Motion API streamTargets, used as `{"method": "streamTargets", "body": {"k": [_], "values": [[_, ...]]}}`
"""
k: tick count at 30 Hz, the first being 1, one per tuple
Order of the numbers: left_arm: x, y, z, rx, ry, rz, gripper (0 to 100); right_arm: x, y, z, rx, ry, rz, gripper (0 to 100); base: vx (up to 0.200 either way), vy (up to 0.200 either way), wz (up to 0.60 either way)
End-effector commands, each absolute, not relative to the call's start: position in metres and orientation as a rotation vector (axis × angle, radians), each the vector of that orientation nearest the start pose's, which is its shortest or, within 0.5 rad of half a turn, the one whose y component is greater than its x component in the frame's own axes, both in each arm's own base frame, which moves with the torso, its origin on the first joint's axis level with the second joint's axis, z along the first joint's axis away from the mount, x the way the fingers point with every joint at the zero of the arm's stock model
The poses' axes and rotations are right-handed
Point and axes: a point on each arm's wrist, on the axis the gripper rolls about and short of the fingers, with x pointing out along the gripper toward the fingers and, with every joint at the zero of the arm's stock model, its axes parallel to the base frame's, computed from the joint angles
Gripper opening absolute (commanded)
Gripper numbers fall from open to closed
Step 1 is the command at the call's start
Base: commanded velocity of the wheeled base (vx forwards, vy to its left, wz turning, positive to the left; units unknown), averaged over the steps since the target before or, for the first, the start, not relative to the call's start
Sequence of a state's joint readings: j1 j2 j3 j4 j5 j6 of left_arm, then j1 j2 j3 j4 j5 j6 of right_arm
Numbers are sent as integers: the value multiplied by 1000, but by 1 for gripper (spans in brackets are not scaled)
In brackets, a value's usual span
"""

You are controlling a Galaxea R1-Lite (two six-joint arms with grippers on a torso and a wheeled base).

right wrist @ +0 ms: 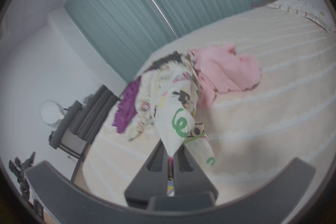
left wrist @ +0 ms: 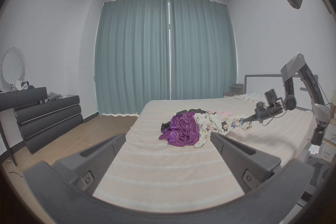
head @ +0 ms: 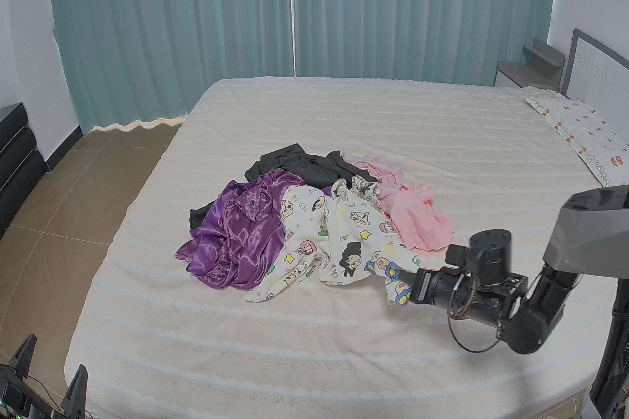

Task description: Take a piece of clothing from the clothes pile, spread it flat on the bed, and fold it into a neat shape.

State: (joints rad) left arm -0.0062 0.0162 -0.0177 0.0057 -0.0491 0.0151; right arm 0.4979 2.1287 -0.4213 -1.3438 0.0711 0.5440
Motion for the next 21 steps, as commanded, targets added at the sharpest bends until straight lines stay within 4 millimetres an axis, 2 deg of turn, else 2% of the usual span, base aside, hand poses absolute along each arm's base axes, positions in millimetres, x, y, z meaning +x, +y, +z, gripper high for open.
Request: {"method": "streamTargets", "body": {"k": [1,8,9,10,11,13,15,17,19,20,21], "values": [[-23,-1,75,29,-1,-57,100,212,122,92,500,292,581,0,0,0,0],[-23,-1,75,23,-1,-46,100,184,118,136,535,126,710,0,0,0,0],[-23,-1,75,23,-1,-46,100,184,118,136,535,126,710,0,0,0,0],[-23,-1,76,17,-7,-54,100,174,121,152,545,69,781,0,0,0,0],[-23,-1,77,16,-10,-54,100,173,121,153,546,64,789,0,0,0,0],[-29,0,147,-74,-159,-95,100,162,130,176,568,-24,887,0,0,0,0],[-22,-2,184,-134,-168,-170,100,161,137,194,588,-92,930,0,0,0,0],[-9,-5,186,-107,-87,-298,100,162,143,205,596,-115,952,0,0,0,0],[14,-10,183,-87,59,-489,100,167,150,209,594,-98,962,0,0,0,0],[16,-11,182,-88,73,-501,100,167,151,209,594,-96,963,0,0,0,0],[41,-17,179,-93,207,-641,100,169,161,213,594,-75,981,0,0,0,0]]}}
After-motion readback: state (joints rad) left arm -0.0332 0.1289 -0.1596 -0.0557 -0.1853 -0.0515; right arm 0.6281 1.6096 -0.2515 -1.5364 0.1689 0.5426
